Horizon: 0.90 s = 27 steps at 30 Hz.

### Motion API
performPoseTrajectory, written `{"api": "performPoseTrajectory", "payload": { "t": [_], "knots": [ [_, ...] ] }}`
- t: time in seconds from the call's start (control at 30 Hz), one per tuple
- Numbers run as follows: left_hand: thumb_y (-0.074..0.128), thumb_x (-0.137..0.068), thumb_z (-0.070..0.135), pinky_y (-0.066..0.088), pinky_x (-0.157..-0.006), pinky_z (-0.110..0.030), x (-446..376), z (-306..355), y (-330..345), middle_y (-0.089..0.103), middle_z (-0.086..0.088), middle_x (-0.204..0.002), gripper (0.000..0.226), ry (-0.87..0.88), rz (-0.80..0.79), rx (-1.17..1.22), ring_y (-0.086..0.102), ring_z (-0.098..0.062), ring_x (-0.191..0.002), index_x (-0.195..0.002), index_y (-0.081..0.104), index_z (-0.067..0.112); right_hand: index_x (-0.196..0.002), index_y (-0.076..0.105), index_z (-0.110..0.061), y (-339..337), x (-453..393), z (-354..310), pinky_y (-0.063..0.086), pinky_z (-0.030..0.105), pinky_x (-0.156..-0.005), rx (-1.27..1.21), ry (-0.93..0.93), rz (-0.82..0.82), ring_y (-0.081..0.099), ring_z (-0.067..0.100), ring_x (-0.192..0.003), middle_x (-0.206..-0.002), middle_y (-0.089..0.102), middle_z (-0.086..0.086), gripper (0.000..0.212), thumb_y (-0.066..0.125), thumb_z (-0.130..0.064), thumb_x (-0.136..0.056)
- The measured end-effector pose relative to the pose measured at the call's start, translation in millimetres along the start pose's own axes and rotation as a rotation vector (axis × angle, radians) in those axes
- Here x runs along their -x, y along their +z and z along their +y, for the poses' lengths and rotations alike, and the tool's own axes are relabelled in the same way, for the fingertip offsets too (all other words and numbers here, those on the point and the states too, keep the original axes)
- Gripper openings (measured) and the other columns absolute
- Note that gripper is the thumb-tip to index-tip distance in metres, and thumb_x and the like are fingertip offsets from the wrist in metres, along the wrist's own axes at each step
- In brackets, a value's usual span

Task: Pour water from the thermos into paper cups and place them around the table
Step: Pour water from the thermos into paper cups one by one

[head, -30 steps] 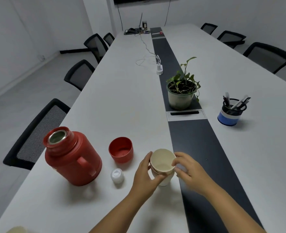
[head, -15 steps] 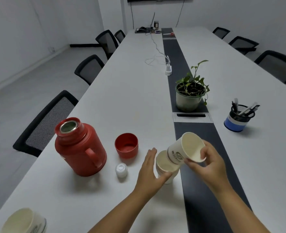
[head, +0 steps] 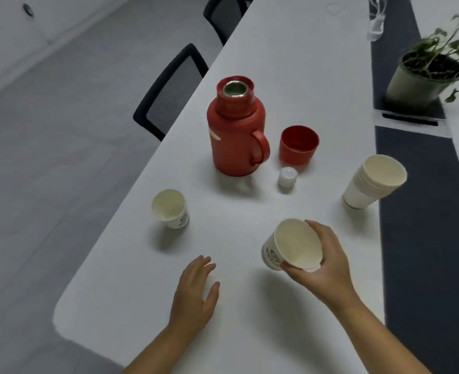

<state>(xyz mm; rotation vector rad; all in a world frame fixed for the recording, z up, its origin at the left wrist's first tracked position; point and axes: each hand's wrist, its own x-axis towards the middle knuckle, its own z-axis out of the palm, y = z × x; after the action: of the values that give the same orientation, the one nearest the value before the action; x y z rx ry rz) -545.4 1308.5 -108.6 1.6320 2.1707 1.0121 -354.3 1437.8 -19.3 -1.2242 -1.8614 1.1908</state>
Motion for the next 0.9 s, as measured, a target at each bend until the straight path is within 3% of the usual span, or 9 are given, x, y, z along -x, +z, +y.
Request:
{"api": "performPoseTrajectory", "payload": {
  "t": [0.1, 0.2, 0.3, 0.37, 0.57, 0.63, 0.77, 0.83, 0.9],
  "knots": [
    [0.015, -0.094, 0.052, 0.040, -0.092, -0.024, 28, -49, -44, 0.067, -0.016, -0.108, 0.064, -0.132, -0.005, -0.187, 0.041, -0.018, -0.111, -0.102, 0.061, 0.008, -0.114, 0.040, -0.032, 66, 15, -11, 0.026, -0.009, -0.075, -0.041, 0.077, -0.137, 0.044, -0.015, -0.098, -0.106, 0.037, -0.034, 0.084, 0.073, -0.047, -0.039],
    [0.011, -0.095, 0.049, 0.029, -0.093, -0.029, 40, -85, -78, 0.066, -0.021, -0.110, 0.075, -0.230, -0.019, -0.323, 0.037, -0.023, -0.115, -0.100, 0.064, -0.003, -0.123, 0.040, -0.020, 120, 22, -27, 0.022, -0.011, -0.076, -0.021, 0.097, -0.193, 0.041, -0.005, -0.101, -0.107, 0.032, -0.035, 0.085, 0.086, -0.021, -0.051],
    [0.009, -0.095, 0.048, 0.010, -0.108, -0.022, 43, -114, -102, 0.063, -0.022, -0.115, 0.071, -0.305, -0.079, -0.388, 0.034, -0.026, -0.118, -0.107, 0.058, -0.002, -0.107, 0.033, -0.039, 163, 24, -43, 0.022, -0.011, -0.075, -0.024, 0.045, -0.238, 0.039, -0.020, -0.096, -0.106, 0.032, -0.036, 0.077, 0.081, -0.029, -0.047],
    [0.007, -0.095, 0.048, -0.003, -0.111, -0.019, 44, -131, -112, 0.062, -0.021, -0.117, 0.067, -0.342, -0.137, -0.409, 0.034, -0.026, -0.118, -0.113, 0.050, 0.000, -0.096, 0.033, -0.045, 187, 21, -53, 0.025, -0.010, -0.073, -0.033, 0.054, -0.227, 0.039, -0.024, -0.091, -0.102, 0.035, -0.035, 0.073, 0.084, -0.020, -0.050],
    [0.001, -0.094, 0.047, -0.006, -0.112, -0.025, 52, -152, -112, 0.062, -0.014, -0.120, 0.063, -0.383, -0.212, -0.426, 0.033, -0.021, -0.122, -0.120, 0.040, 0.005, -0.093, 0.034, -0.049, 238, 13, -65, 0.029, -0.008, -0.071, -0.020, 0.031, -0.215, 0.043, -0.022, -0.090, -0.100, 0.041, -0.034, 0.068, 0.082, -0.021, -0.053],
    [0.001, -0.094, 0.047, -0.006, -0.112, -0.025, 52, -154, -113, 0.062, -0.013, -0.120, 0.062, -0.376, -0.200, -0.454, 0.022, -0.024, -0.133, -0.120, 0.039, 0.006, -0.092, 0.033, -0.049, 248, 14, -64, 0.030, -0.006, -0.071, -0.004, 0.036, -0.210, 0.046, -0.015, -0.089, -0.099, 0.041, -0.033, 0.068, 0.082, -0.019, -0.055],
    [0.001, -0.094, 0.048, -0.004, -0.112, -0.026, 54, -160, -115, 0.061, -0.012, -0.122, 0.063, -0.379, -0.185, -0.462, -0.013, -0.007, -0.141, -0.121, 0.039, 0.006, -0.096, 0.031, -0.048, 259, 14, -60, 0.033, -0.001, -0.070, 0.049, 0.045, -0.212, 0.046, 0.001, -0.094, -0.102, 0.045, -0.024, 0.064, 0.076, -0.028, -0.055],
    [0.001, -0.094, 0.048, -0.004, -0.112, -0.025, 53, -163, -116, 0.059, -0.009, -0.123, 0.062, -0.371, -0.189, -0.439, -0.008, -0.008, -0.142, -0.120, 0.041, 0.008, -0.104, 0.033, -0.045, 259, 11, -58, 0.034, 0.000, -0.072, 0.056, 0.057, -0.230, 0.048, 0.004, -0.099, -0.109, 0.049, -0.019, 0.065, 0.072, -0.033, -0.053],
    [0.004, -0.095, 0.047, 0.004, -0.112, -0.024, 51, -163, -120, 0.063, -0.009, -0.119, 0.059, -0.348, -0.186, -0.424, 0.017, -0.017, -0.136, -0.116, 0.044, 0.010, -0.112, 0.035, -0.041, 256, 10, -53, 0.035, 0.000, -0.075, 0.039, 0.071, -0.244, 0.050, 0.002, -0.103, -0.113, 0.050, -0.019, 0.071, 0.068, -0.038, -0.049]
  ]
}}
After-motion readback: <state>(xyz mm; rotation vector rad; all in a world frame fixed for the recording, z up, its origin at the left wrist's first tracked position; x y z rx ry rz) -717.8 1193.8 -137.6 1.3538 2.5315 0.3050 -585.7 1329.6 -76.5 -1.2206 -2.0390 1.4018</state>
